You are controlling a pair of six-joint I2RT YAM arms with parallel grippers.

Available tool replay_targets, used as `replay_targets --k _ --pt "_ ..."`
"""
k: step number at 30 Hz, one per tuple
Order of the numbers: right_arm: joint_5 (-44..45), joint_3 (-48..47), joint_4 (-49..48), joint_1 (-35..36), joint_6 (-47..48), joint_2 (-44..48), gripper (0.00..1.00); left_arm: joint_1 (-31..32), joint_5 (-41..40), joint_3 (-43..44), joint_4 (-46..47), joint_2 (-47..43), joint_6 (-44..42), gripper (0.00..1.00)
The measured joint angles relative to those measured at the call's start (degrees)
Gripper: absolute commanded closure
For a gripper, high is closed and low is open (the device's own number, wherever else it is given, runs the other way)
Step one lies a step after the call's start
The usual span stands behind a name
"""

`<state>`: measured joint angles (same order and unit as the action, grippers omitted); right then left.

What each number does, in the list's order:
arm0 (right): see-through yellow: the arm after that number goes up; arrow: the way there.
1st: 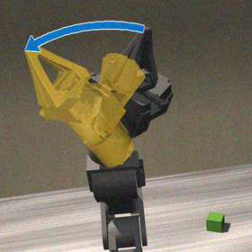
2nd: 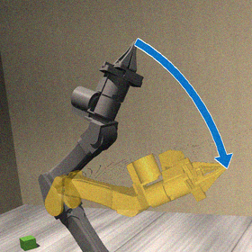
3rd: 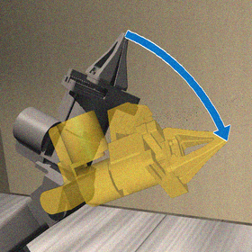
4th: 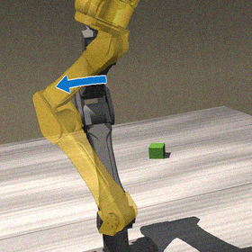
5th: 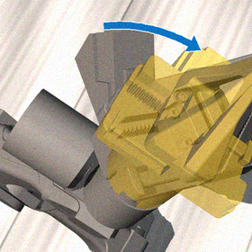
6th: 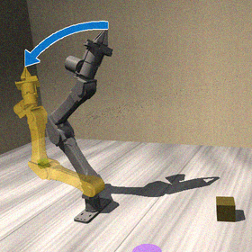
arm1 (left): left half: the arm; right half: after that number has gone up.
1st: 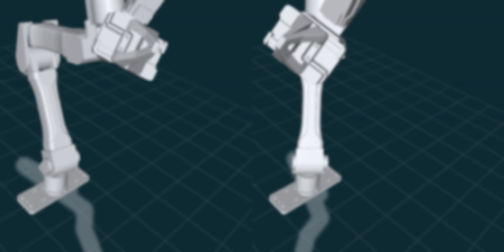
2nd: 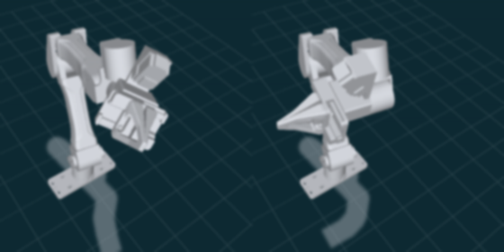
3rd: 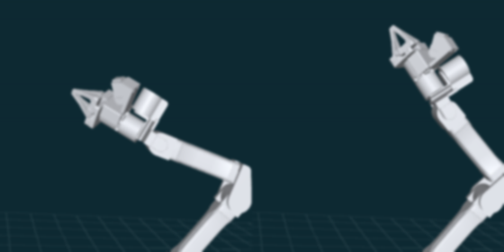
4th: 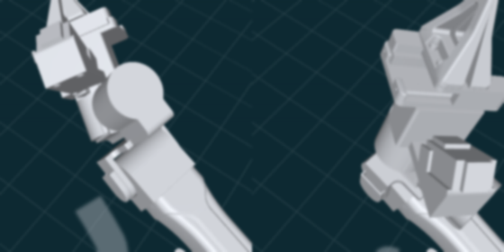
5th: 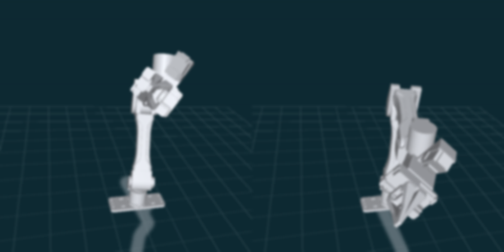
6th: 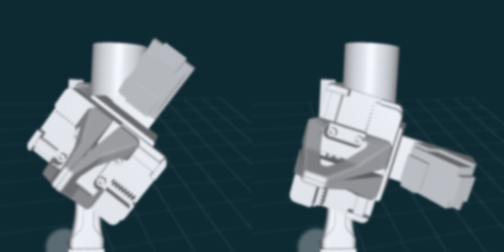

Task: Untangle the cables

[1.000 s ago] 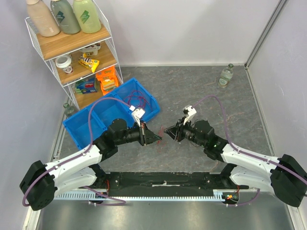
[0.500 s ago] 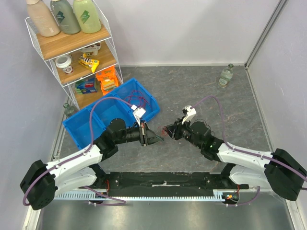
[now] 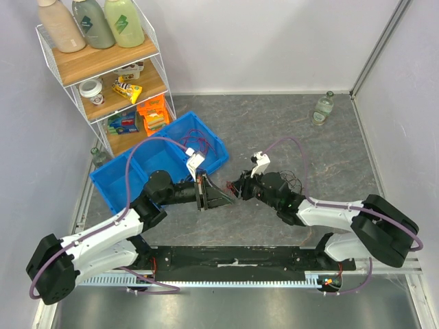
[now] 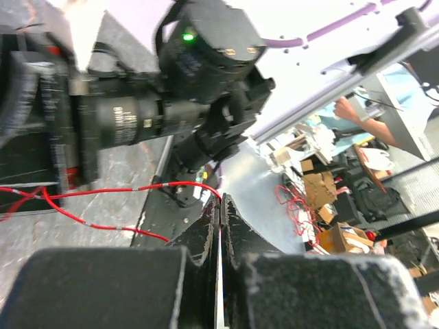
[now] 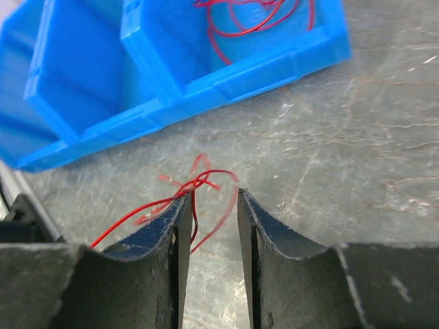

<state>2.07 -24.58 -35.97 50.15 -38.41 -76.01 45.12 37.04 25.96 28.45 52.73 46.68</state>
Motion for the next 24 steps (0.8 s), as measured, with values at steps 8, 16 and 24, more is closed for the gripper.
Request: replay_targets --k 8,16,24 --pt "13.8 -6.7 13.0 -1.3 -3.0 -0.8 0.60 0.0 7.0 2.3 5.5 -4.3 3.7 0.98" --pt "20.2 -5.2 24.1 -11.0 -4.5 0.7 0.58 0.0 9.7 19.0 -2.1 -18.0 0.4 0.98" --pt "11.6 -4.4 28.5 -11.9 3.7 12.9 0.27 0.1 2.1 26.1 -19.5 -19.4 -9.0 0.98"
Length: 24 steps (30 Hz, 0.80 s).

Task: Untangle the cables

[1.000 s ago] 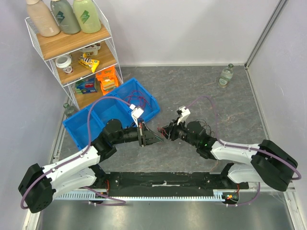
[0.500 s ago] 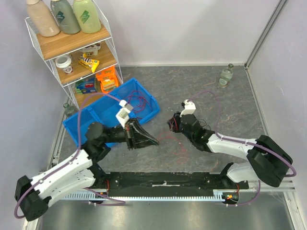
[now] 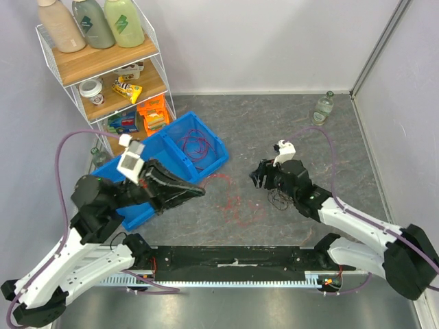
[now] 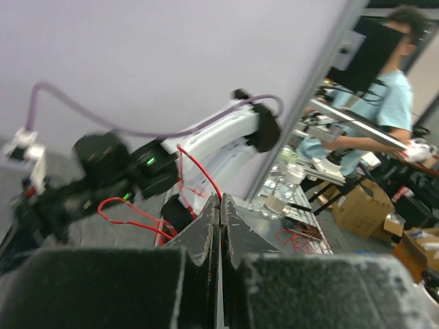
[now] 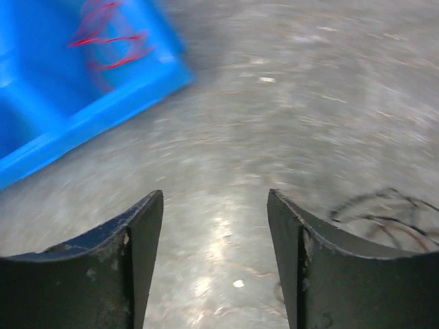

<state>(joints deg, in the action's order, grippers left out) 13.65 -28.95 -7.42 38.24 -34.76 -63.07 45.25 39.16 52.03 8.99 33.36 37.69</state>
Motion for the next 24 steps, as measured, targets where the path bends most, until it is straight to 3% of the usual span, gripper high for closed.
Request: replay_targets --k 5,10,12,18,24 --pt "-20.2 -2.3 0.5 1.4 6.6 6.1 0.15 0.0 -7.6 -1.2 -8.5 2.8 -2.3 0.98" --pt "-29.3 -2.8 1.9 3.2 7.7 13.9 0.15 0.0 -12.6 -2.4 -12.1 5.0 -3.5 0.98" --pt "-28.8 -3.1 3.4 3.3 7.8 15.8 0.19 0.0 -13.7 -2.6 -12.5 5.9 -3.8 0.98" --pt "-13.4 -5.1 13.7 3.1 7.3 17.4 0.21 0.0 -15.1 -2.8 -13.4 7.5 -4.6 0.98" --pt "-10.8 -5.3 17.4 3.3 7.3 22.6 0.20 0.0 -16.1 -3.0 -13.7 7.2 -5.5 0.98"
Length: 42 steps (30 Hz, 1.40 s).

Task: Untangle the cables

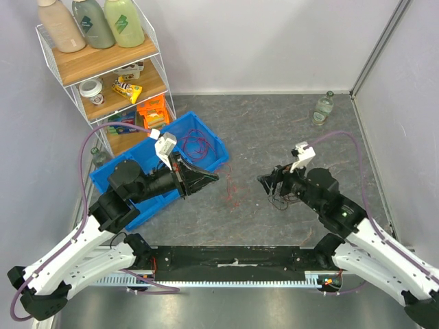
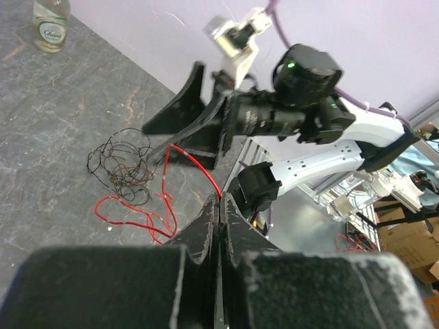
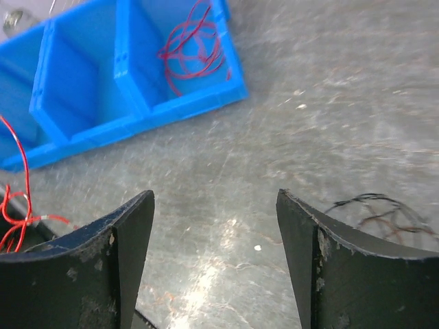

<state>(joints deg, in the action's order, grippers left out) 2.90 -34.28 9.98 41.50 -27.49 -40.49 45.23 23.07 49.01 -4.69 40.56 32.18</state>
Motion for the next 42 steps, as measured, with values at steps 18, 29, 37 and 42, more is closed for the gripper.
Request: replay_targets --k 18,29,37,42 --pt "-27.4 -0.3 -7.3 -0.3 1.0 -4.9 0.26 0.0 -1.2 -0.7 -3.0 -0.2 -1.5 0.98" --pt "-31.0 4.9 -16.1 -0.3 -2.9 -7.1 1.00 0.0 -0.7 -0.7 -3.0 0.8 -1.9 0.98" --pt "-21.5 -0.8 -5.9 -0.3 -0.2 0.2 1.00 0.0 -8.3 -0.7 -9.2 7.4 -4.3 0.98" --pt "-21.2 -1.5 -5.7 -0.3 -1.2 0.3 1.00 0.0 -11.0 -1.0 -13.7 13.0 -5.6 0.66"
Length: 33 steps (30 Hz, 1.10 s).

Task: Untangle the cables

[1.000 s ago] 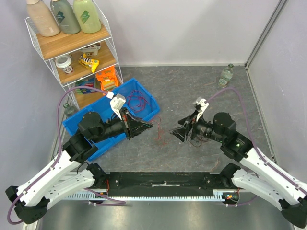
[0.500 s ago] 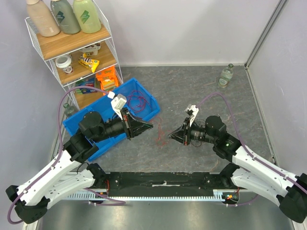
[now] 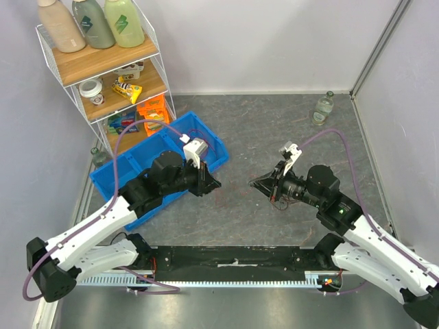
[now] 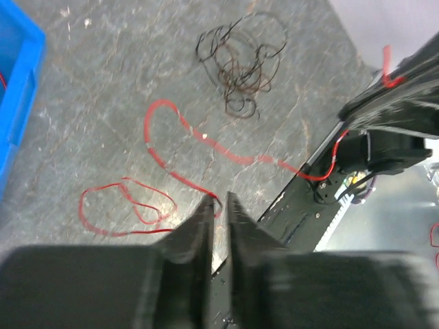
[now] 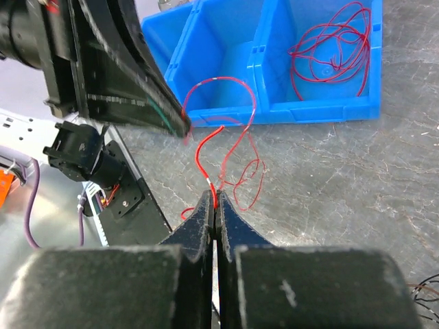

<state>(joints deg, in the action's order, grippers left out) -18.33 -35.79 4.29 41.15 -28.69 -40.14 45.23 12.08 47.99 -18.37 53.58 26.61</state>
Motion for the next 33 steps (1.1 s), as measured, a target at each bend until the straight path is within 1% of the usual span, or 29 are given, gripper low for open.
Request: replay_targets --k 5,6,8,10,13,14,16,18,19,20,21,23,25,29,33 --pt "3.2 1.3 -1.3 0.0 -3.3 -1.2 1.00 0.0 -0.7 -2.7 -2.1 1.1 -0.8 0.23" --pt "4.5 1.8 -1.3 0.0 -4.3 -1.2 1.00 0.0 -1.1 -3.3 -2.6 0.9 -0.9 0.19" --pt "7.4 2.7 -1.2 0.0 -6.3 -1.2 1.00 0.0 -1.7 -4.4 -2.9 0.0 -1.1 0.18" --pt "9.8 2.9 -1.2 0.0 -7.8 -1.2 1.00 0.0 -2.1 -5.2 -3.0 -1.0 -1.1 0.18" --pt "12.7 2.9 -1.3 0.0 -9.7 -0.8 1.00 0.0 -2.6 -6.5 -2.6 -2.0 -1.1 0.32" --pt "13.4 2.7 -1.2 0.0 -10.4 -0.6 1.00 0.0 -2.8 -7.2 -2.3 -2.3 -1.0 0.39" --pt "14.4 2.1 -1.2 0.0 -11.6 -0.5 1.00 0.0 -3.0 -8.8 -1.6 -2.8 -0.6 0.44" --pt "15.4 1.2 -1.2 0.0 -13.0 -0.2 1.00 0.0 -3.2 -11.0 -0.4 -3.9 -0.3 0.43" --pt "15.7 0.8 -1.2 0.0 -13.6 0.0 1.00 0.0 -3.1 -12.4 0.5 -5.0 0.1 0.39" --pt "16.1 0.3 -1.3 0.0 -14.3 0.3 1.00 0.0 -2.9 -13.8 1.8 -6.1 0.6 0.33" --pt "16.9 -0.1 -1.3 0.0 -15.1 0.7 1.00 0.0 -2.7 -15.3 3.2 -7.2 1.3 0.28" --pt "18.3 -0.7 -1.4 0.0 -16.7 1.4 1.00 0.0 -1.3 -18.0 6.9 -8.6 2.7 0.22" --pt "19.5 -1.3 -1.7 0.0 -18.3 2.1 1.00 0.0 0.7 -19.9 10.8 -8.3 4.1 0.20" --pt "20.5 -3.2 -3.3 0.0 -20.3 2.1 1.00 0.0 3.0 -20.2 15.7 -3.6 7.1 0.18" --pt "20.6 -5.2 -5.1 0.0 -21.3 1.3 1.00 0.0 4.0 -20.2 17.7 0.3 9.4 0.16"
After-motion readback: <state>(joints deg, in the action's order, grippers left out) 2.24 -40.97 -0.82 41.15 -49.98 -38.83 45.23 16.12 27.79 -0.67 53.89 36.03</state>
